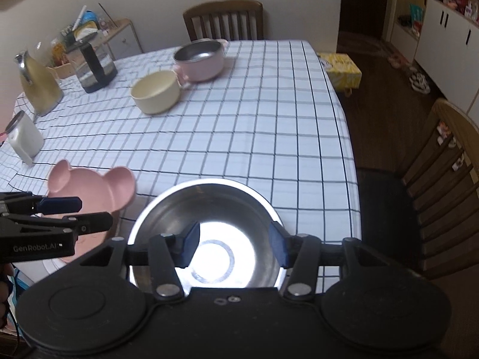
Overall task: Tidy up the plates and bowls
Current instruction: 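Lower the steel bowl onto the stack and open both grippers, then move both grippers across the table to the dark pan's rim, then close both grippers on the dark pan rim, then lift the dark pan with both grippers, then carry the dark pan with both grippers over the steel bowl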
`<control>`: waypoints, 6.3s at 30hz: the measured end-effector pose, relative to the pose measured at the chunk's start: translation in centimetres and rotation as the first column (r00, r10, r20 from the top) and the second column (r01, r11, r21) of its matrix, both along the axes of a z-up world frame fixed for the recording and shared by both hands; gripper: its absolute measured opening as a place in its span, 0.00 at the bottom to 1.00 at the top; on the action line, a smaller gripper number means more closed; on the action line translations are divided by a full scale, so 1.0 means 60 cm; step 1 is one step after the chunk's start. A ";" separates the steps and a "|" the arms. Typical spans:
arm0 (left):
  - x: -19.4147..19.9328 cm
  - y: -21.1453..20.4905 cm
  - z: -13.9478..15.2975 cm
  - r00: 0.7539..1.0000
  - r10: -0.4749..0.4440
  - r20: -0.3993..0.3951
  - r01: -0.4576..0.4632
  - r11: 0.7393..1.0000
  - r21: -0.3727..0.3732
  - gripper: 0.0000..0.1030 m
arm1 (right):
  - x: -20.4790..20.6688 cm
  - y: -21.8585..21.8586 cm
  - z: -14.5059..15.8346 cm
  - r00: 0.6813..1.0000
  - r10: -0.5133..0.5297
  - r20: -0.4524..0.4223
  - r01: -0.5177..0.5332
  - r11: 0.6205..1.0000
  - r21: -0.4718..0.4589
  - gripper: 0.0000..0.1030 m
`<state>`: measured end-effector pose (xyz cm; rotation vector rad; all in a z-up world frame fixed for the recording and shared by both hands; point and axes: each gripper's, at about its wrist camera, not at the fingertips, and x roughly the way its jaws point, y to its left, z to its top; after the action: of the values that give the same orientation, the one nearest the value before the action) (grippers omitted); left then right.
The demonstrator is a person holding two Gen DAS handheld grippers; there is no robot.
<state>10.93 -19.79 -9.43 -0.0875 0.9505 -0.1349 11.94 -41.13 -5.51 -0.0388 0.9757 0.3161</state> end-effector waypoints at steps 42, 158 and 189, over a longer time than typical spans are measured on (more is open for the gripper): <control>0.194 0.105 0.123 0.967 0.097 0.236 -0.108 0.994 0.032 0.77 | 0.199 0.121 0.118 0.971 -0.012 0.239 0.007 1.000 0.022 1.00; 0.277 -0.023 0.086 0.994 -0.041 -0.098 0.044 0.999 0.024 0.07 | 0.272 0.080 0.089 0.999 0.016 -0.044 -0.019 0.998 -0.063 0.05; 0.114 -0.098 -0.063 0.946 -0.149 -0.287 0.157 0.988 0.005 0.07 | 0.071 -0.002 -0.047 0.964 -0.068 -0.256 0.052 0.996 -0.068 0.05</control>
<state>17.78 -25.67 -13.20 -0.0069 1.2490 -0.2576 16.21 -41.27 -8.32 -0.0238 1.2427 0.2389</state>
